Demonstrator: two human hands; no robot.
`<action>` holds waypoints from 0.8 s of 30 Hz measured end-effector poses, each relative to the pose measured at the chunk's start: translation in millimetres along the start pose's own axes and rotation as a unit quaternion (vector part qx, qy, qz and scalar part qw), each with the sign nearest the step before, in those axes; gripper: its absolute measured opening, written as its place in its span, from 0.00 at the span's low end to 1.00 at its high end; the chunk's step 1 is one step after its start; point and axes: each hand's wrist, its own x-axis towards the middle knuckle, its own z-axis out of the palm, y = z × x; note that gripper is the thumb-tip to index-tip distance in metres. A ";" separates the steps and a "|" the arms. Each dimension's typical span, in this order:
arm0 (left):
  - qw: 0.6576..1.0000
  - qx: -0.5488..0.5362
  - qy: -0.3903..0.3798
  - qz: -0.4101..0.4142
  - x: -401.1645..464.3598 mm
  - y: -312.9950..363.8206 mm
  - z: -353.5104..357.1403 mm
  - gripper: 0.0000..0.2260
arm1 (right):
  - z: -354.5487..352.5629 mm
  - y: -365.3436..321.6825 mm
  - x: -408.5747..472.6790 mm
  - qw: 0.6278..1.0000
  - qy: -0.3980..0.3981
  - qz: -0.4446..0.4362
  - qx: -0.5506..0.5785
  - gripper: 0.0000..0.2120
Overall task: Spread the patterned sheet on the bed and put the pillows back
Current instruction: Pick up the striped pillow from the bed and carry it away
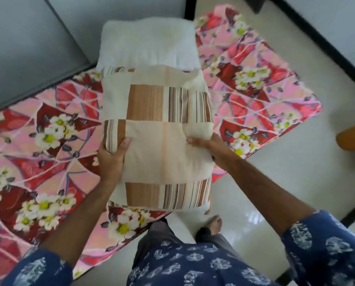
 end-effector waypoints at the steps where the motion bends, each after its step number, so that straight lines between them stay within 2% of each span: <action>1: 1.000 -0.002 0.006 0.027 -15.2 13.7 19.4 0.18 | -24.2 -7.9 -16.7 1.000 -0.004 -0.017 -0.003 0.20; 3: 0.998 -0.008 0.003 0.066 -45.4 44.9 61.0 0.16 | -75.4 -25.5 -51.7 0.999 0.004 -0.051 -0.001 0.19; 5: 0.995 -0.010 -0.031 0.096 -65.9 74.6 102.9 0.16 | -123.2 -44.2 -83.3 0.996 0.017 -0.083 0.009 0.18; 9: 0.981 0.002 -0.108 0.160 -107.8 127.8 205.7 0.13 | -228.9 -67.7 -139.2 0.986 0.074 -0.144 0.040 0.21; 13: 0.967 -0.001 -0.169 0.192 -145.4 166.1 312.6 0.21 | -325.8 -79.3 -184.4 0.973 0.139 -0.172 0.065 0.18; 17: 0.946 0.016 -0.249 0.208 -171.1 191.7 418.2 0.21 | -415.8 -81.5 -220.6 0.957 0.200 -0.193 0.079 0.21; 20: 0.928 0.031 -0.290 0.231 -187.9 206.4 501.6 0.24 | -478.7 -83.4 -244.9 0.940 0.255 -0.202 0.099 0.20; 22: 0.912 0.036 -0.329 0.244 -199.5 217.9 563.8 0.25 | -524.8 -83.7 -256.7 0.924 0.300 -0.207 0.117 0.18; 24: 0.897 0.039 -0.364 0.246 -214.1 231.4 629.0 0.27 | -575.1 -87.1 -266.6 0.903 0.353 -0.210 0.127 0.20</action>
